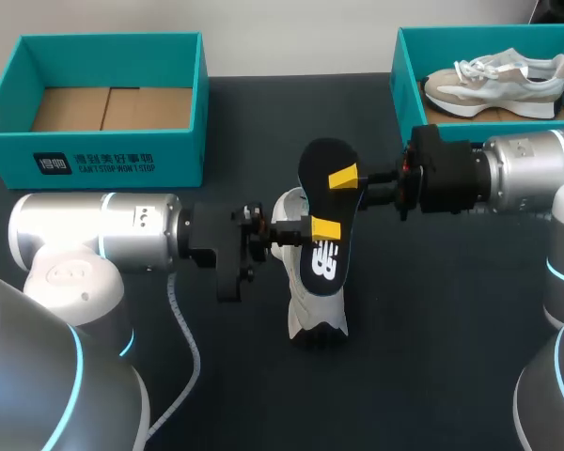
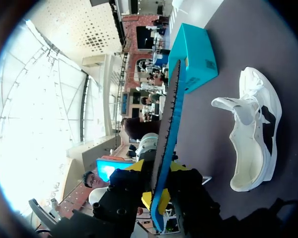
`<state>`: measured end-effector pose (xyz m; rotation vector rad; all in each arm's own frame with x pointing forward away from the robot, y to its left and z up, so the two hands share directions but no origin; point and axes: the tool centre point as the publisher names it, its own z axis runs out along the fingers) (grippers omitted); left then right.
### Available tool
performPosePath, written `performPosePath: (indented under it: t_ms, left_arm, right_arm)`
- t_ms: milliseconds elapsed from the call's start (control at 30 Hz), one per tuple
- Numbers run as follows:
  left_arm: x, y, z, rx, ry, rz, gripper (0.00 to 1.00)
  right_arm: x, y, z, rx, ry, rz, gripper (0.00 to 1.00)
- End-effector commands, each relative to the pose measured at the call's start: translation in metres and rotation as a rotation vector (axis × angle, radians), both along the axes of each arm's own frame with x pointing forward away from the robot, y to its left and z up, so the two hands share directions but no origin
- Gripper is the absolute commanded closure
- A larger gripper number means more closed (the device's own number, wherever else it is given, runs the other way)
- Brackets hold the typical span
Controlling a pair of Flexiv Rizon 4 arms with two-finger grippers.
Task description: Take the shoe out of the shoebox, open the shoe tongue, remove and reinsert the insole, then place the shoe into the shoebox
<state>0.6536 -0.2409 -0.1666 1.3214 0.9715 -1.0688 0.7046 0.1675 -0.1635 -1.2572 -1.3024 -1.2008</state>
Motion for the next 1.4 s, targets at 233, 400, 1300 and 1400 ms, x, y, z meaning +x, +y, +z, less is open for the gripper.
performPosePath:
  t_ms: [233,400,1300,1400]
  left_arm:
    - [0.007,-0.003,-0.004,0.003,-0.017,0.026,1.00]
    - [0.009,-0.002,-0.005,0.007,-0.008,0.023,1.00]
    - [0.057,0.081,0.011,0.252,0.073,0.195,0.00]
    - [0.061,0.077,0.018,0.390,0.063,0.195,0.00]
  right_arm:
    - [0.000,0.005,-0.003,0.010,0.016,0.014,0.99]
    - [0.002,0.007,-0.005,0.012,0.020,0.014,1.00]
    - [0.008,-0.012,-0.022,0.013,0.046,-0.017,1.00]
    - [0.008,-0.012,-0.024,0.017,0.046,-0.017,1.00]
